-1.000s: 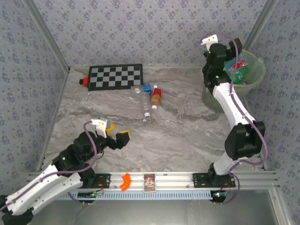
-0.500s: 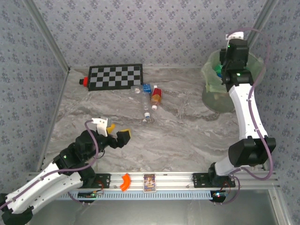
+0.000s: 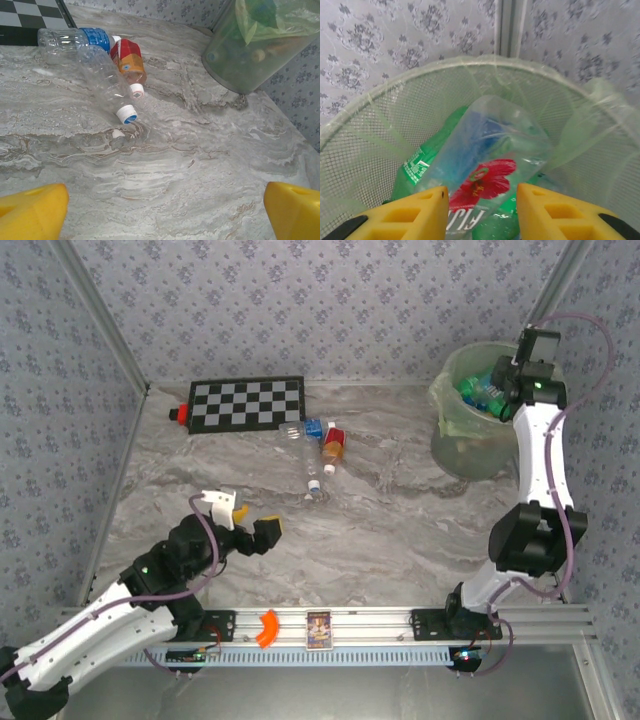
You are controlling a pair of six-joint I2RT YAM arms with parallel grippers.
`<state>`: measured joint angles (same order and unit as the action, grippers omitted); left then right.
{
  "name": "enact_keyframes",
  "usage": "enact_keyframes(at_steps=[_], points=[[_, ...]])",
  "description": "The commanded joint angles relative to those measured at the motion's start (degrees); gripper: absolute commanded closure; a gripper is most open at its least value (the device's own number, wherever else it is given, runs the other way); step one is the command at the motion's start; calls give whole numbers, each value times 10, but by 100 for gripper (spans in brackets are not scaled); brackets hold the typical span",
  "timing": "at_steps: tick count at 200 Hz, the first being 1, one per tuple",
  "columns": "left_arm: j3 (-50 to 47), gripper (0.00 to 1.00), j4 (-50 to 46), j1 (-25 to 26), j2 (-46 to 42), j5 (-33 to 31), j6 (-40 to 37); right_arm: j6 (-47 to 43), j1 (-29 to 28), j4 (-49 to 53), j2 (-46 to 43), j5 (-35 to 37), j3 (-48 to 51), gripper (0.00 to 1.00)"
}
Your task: Put the plastic bottles in the bin
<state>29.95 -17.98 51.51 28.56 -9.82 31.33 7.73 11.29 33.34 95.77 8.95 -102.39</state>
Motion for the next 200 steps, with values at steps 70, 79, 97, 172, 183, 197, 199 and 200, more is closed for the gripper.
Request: enact_keyframes(at_steps=[70,79,97,172,183,197,199,200], points=[[12,0,11,2,-5,-10,-14,85,13,131,33,114,-55,52],[12,0,13,2,-3,-9,-14,84,15,133,29,116,-54,52],[10,0,18,2,0,-6,-14,70,16,132,24,115,-56,53],[10,0,18,1,0,-7,-12,28,-25,89,24,125,-103,57],[10,0,21,2,3,-8,-12,28,-30,90,31,114,-112,58],[10,0,23,2,7,-9,-12,34,-31,107,44,104,-126,60],[11,0,23,2,8,-8,-12,37,-30,111,46,100,-129,60],[10,0,23,2,8,-8,-12,40,-30,114,47,99,-129,60]])
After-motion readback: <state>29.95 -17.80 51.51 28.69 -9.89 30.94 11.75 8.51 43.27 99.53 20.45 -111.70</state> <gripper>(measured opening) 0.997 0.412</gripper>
